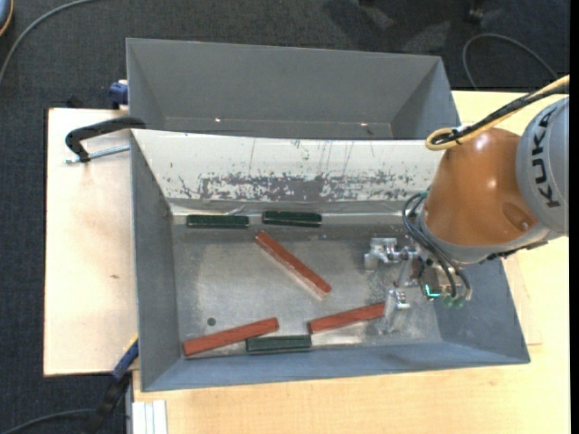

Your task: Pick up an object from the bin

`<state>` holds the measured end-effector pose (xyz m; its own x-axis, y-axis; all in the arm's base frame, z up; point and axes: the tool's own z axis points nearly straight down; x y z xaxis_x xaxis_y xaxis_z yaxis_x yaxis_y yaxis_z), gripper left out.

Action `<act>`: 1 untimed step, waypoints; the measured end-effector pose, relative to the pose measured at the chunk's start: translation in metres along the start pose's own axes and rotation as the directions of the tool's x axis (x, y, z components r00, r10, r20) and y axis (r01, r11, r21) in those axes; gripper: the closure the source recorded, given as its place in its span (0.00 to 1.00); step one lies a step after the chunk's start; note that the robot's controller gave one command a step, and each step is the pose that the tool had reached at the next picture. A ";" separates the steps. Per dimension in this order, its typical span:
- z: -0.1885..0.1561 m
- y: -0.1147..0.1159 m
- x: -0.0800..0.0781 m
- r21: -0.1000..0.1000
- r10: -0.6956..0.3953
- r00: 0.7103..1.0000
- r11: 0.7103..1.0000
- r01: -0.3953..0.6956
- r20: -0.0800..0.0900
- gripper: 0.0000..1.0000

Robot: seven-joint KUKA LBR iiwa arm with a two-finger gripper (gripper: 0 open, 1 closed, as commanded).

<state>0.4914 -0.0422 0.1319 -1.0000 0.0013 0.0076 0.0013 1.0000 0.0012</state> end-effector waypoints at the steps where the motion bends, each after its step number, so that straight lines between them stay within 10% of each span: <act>1: 0.065 -0.013 -0.004 0.000 -0.087 0.996 0.996 0.087 0.002 0.00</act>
Offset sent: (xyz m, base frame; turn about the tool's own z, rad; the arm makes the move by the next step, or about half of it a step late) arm 0.0046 -0.0131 -0.0619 -0.0880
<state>0.4951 -0.0551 0.0671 -0.9963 -0.0860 0.0056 -0.0860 0.9963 0.0016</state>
